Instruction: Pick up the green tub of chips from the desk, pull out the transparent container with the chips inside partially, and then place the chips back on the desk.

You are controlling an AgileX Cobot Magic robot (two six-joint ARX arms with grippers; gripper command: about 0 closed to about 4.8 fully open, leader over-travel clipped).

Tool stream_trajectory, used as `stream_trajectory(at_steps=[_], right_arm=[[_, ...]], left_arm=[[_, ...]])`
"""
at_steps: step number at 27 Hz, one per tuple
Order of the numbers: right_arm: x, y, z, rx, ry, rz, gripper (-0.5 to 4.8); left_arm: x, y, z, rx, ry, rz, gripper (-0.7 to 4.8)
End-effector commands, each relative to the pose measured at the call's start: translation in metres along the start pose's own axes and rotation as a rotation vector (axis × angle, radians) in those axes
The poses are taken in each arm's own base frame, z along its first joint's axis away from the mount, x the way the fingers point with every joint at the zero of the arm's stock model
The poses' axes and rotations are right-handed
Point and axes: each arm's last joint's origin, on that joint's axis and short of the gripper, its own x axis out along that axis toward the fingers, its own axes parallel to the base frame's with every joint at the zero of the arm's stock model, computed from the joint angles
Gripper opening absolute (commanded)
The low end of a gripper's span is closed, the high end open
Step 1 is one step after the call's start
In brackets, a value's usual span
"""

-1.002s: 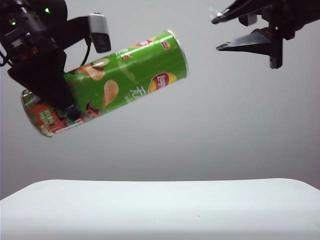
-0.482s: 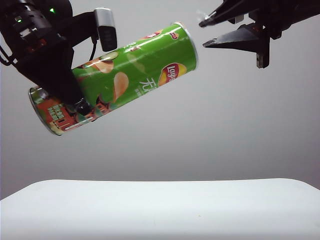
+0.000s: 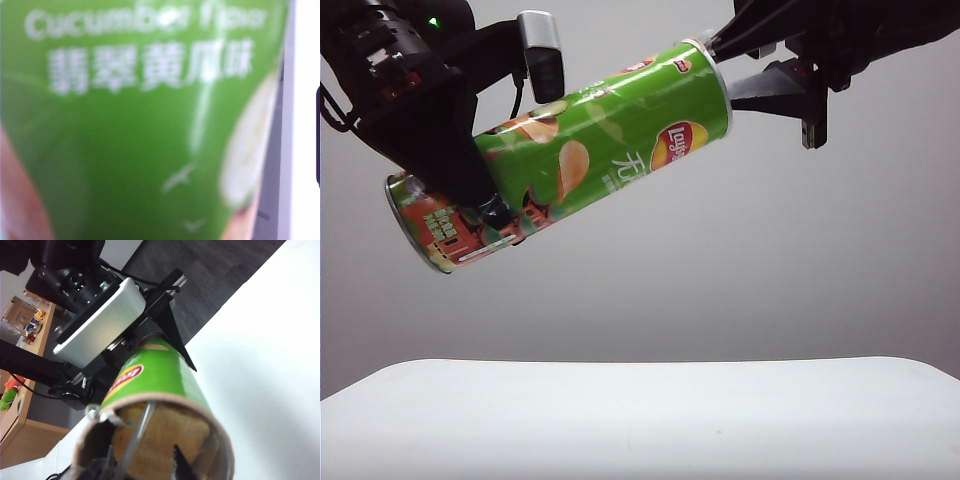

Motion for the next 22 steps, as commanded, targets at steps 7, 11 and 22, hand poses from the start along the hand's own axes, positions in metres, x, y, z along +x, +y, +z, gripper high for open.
stream_trajectory(at_steps=[7, 11, 22], right_arm=[[0.014, 0.005, 0.005, -0.018, 0.009, 0.031, 1.48], [0.019, 0.005, 0.004, -0.026, 0.017, 0.022, 0.52], [-0.005, -0.010, 0.007, -0.013, -0.048, -0.090, -0.07]], left_arm=[[0.000, 0.000, 0.008, 0.034, -0.055, 0.008, 2.46], [0.000, 0.000, 0.007, 0.027, -0.051, 0.010, 2.46], [0.000, -0.003, 0.001, -0.003, 0.055, 0.026, 2.46]])
